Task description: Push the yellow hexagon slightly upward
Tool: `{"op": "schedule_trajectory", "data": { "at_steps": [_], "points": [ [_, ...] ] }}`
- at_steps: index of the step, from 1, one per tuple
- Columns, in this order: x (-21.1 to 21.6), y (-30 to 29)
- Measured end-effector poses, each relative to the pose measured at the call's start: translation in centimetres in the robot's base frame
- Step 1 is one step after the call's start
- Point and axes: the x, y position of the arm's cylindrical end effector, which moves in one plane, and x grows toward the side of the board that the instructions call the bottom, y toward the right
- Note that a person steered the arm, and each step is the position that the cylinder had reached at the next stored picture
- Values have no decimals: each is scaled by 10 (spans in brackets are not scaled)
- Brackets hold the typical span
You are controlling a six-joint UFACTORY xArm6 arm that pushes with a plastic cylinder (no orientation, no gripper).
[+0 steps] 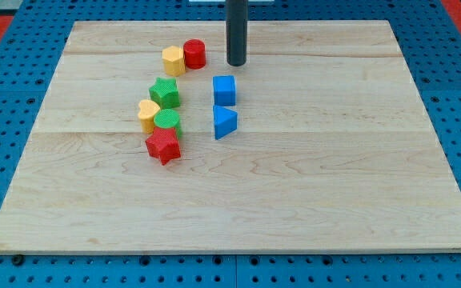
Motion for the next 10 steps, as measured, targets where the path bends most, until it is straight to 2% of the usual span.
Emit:
{"op": "schedule_trajectory", "data": {
  "at_steps": [1,3,6,8,9,10],
  "points": [
    [20,-38],
    [10,-91],
    [11,-120],
    [-4,-120],
    [2,-111],
    [26,-96]
  ]
}}
